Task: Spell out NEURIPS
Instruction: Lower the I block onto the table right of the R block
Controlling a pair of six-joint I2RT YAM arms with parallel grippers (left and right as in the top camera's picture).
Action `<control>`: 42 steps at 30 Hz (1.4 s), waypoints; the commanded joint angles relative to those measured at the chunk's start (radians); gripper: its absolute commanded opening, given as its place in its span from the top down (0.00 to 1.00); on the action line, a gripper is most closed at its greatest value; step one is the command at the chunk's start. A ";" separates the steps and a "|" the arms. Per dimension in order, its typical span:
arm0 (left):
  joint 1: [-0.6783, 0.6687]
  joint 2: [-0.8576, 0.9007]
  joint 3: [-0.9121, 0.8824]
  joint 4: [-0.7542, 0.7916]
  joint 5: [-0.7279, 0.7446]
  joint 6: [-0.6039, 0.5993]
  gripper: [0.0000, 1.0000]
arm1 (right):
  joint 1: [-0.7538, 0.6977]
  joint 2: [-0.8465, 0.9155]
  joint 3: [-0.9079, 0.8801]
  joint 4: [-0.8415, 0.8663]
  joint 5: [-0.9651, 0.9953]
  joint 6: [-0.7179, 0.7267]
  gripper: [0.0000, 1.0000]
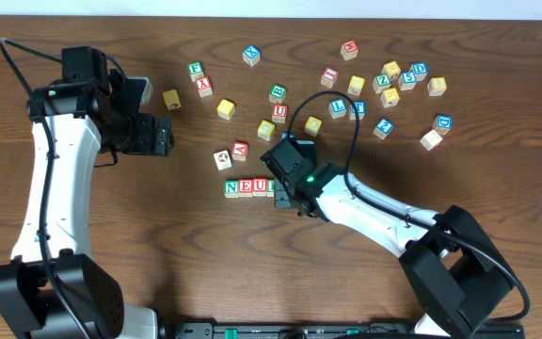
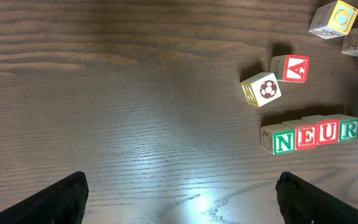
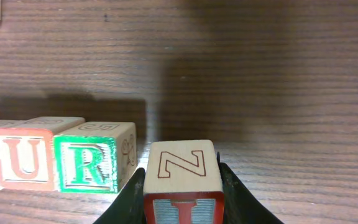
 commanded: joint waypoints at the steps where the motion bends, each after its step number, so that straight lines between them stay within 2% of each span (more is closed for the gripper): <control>1: 0.000 -0.014 0.020 -0.005 0.011 0.013 0.05 | 0.008 0.008 -0.007 -0.004 0.034 0.016 0.99; 24: 0.000 -0.014 0.020 -0.005 0.011 0.013 0.05 | 0.008 0.029 -0.008 0.015 0.047 0.015 0.98; 34: 0.000 -0.014 0.021 -0.005 0.011 0.013 0.05 | 0.008 0.029 -0.008 0.016 0.054 0.016 0.53; 38: 0.000 -0.014 0.020 -0.005 0.011 0.013 0.05 | 0.007 0.029 -0.008 0.016 0.055 0.016 0.43; 42: 0.000 -0.014 0.020 -0.005 0.011 0.013 0.05 | 0.006 0.029 -0.008 0.016 0.057 0.016 0.43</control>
